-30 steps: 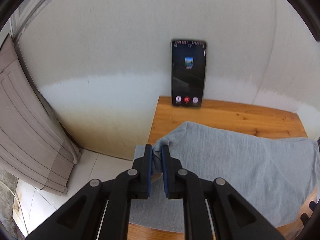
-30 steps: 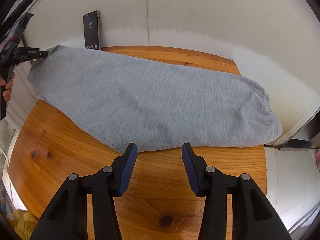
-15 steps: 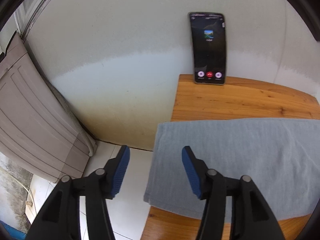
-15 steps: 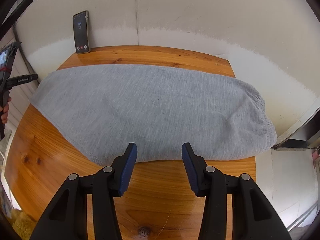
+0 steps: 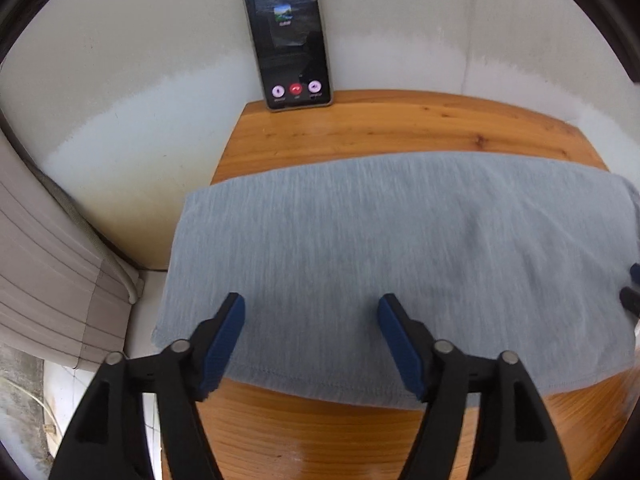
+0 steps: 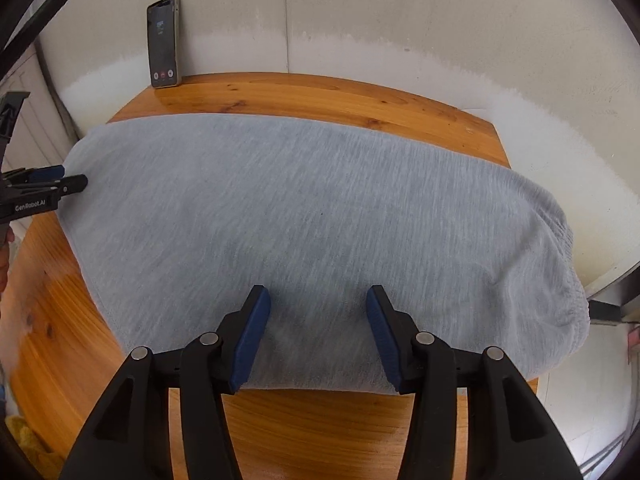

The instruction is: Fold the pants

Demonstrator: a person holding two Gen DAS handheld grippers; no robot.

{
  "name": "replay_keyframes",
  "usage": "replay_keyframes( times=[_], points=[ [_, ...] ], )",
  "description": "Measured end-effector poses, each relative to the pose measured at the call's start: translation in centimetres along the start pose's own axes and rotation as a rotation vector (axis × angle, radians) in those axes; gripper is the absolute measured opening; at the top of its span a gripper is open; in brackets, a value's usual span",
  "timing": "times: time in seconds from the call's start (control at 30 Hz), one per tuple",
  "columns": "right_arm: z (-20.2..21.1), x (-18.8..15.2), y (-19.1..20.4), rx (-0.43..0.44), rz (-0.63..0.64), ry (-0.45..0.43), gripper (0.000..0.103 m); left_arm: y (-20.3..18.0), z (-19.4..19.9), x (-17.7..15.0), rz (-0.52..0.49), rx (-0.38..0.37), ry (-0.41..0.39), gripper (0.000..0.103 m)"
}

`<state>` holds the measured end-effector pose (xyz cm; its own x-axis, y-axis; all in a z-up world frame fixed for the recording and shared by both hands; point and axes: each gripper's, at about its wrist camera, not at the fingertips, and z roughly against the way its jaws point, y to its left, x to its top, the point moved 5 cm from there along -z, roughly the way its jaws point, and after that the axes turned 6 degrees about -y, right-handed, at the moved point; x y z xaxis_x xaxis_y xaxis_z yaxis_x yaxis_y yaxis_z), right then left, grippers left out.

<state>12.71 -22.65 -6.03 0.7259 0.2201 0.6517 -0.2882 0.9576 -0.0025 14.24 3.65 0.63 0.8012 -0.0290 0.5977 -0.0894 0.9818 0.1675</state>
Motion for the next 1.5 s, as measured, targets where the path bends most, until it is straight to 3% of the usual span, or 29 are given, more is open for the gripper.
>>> replay_keyframes(
  times=[0.13, 0.33, 0.6, 0.8, 0.93, 1.1, 1.23, 1.33, 1.5],
  points=[
    [-0.1, 0.0, 0.1, -0.018, 0.007, -0.007, 0.052, 1.5, -0.3, -0.5, 0.123, -0.07, 0.046, 0.083],
    [0.7, -1.0, 0.1, -0.028, -0.013, -0.004, 0.052, 2.0, 1.0, -1.7, 0.089, -0.048, 0.029, 0.084],
    [1.8, -2.0, 0.2, -0.036, -0.031, -0.01, 0.053, 3.9, 2.3, -3.4, 0.158, -0.083, 0.049, 0.083],
    [2.1, -1.7, 0.2, -0.058, -0.073, -0.004, 0.053, 9.3, 4.5, -3.0, 0.275, -0.033, -0.038, 0.083],
    [2.9, -1.4, 0.4, -0.042, -0.148, -0.007, 0.053, 13.6, 3.5, -3.8, 0.363, 0.005, 0.023, 0.083],
    [4.4, -0.6, 1.7, -0.032, -0.173, -0.033, 0.053, 17.1, 1.2, -5.0, 0.523, -0.116, 0.095, 0.083],
    [4.8, -0.2, 2.7, -0.043, -0.17, -0.029, 0.053, 17.2, -0.2, -6.0, 0.625, -0.22, 0.117, 0.083],
    [4.8, 0.0, 3.6, -0.046, -0.152, -0.023, 0.053, 15.9, -0.6, -5.7, 0.624, -0.284, 0.097, 0.083],
    [4.3, 0.0, 4.8, -0.063, -0.122, 0.006, 0.053, 14.3, -1.1, -4.5, 0.567, -0.271, 0.074, 0.083]
  ],
)
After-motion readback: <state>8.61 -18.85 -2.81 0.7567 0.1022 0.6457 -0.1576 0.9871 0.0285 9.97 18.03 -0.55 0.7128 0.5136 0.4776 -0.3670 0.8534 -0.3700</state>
